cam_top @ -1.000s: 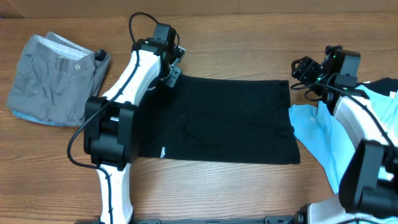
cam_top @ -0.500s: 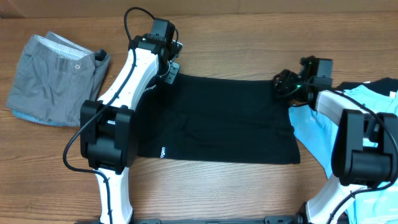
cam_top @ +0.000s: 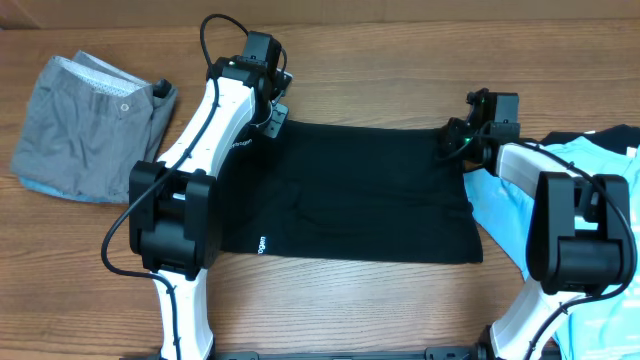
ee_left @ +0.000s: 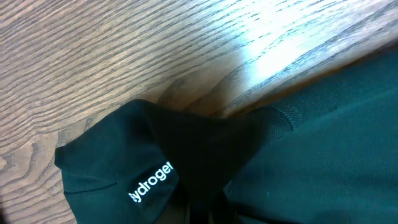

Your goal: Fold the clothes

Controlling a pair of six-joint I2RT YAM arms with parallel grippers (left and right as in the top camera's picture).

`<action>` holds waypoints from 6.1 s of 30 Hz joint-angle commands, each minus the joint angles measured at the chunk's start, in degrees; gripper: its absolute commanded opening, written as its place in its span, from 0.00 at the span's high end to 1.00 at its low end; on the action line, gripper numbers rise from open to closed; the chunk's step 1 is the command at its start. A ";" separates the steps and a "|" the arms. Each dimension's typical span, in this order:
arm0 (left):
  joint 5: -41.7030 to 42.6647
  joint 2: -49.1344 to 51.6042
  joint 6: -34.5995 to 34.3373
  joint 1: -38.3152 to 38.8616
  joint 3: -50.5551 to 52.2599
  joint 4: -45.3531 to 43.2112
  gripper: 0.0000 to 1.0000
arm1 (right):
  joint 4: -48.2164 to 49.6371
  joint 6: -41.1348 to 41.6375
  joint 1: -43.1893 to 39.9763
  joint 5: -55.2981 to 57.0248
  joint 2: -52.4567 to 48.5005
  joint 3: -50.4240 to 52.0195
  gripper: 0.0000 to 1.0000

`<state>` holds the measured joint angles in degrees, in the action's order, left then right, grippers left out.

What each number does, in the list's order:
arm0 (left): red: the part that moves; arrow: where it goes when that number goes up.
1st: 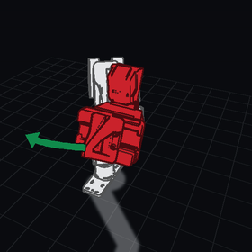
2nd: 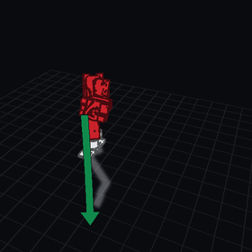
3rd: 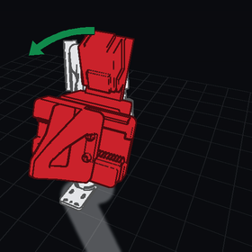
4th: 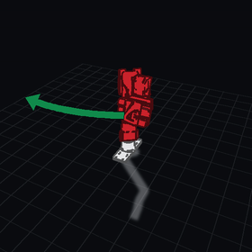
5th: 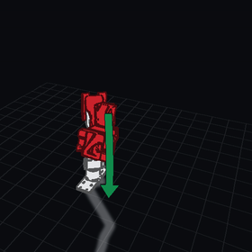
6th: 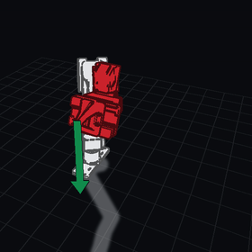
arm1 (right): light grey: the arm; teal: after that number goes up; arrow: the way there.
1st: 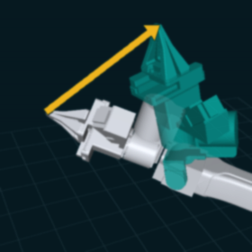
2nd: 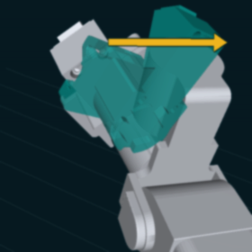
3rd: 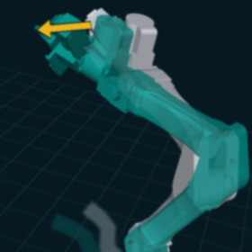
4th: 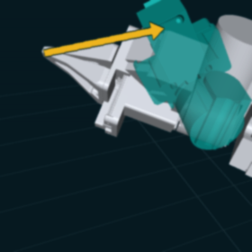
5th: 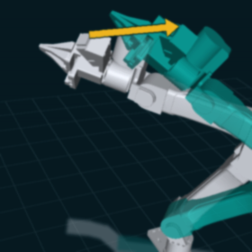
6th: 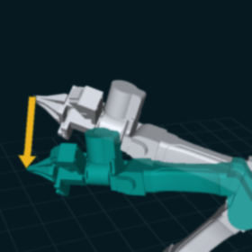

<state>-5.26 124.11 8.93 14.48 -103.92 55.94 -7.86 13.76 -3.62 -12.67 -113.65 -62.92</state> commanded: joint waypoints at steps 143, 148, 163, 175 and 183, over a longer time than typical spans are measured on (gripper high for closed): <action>21.59 -18.21 -13.86 -12.85 27.43 20.98 0.96 | -51.82 8.26 -1.70 -1.40 31.98 4.83 0.36; 20.52 -21.24 -13.84 -12.79 27.36 21.18 0.80 | -51.87 8.26 -1.70 -1.38 31.98 4.83 0.36; 17.97 -21.14 -10.47 3.02 35.98 12.52 0.52 | -51.41 8.26 -1.70 -1.38 31.98 4.83 0.32; 9.29 -21.73 -21.42 -3.28 29.59 13.86 0.65 | -52.22 5.81 -1.70 -1.42 31.98 4.83 0.31; 14.49 -23.12 -21.42 -17.55 27.28 11.65 0.26 | -52.22 5.70 -1.70 -1.40 31.98 4.83 0.31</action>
<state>6.15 102.32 -11.70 0.67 -75.61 68.55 -60.18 20.25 -5.21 -13.63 -82.35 -56.90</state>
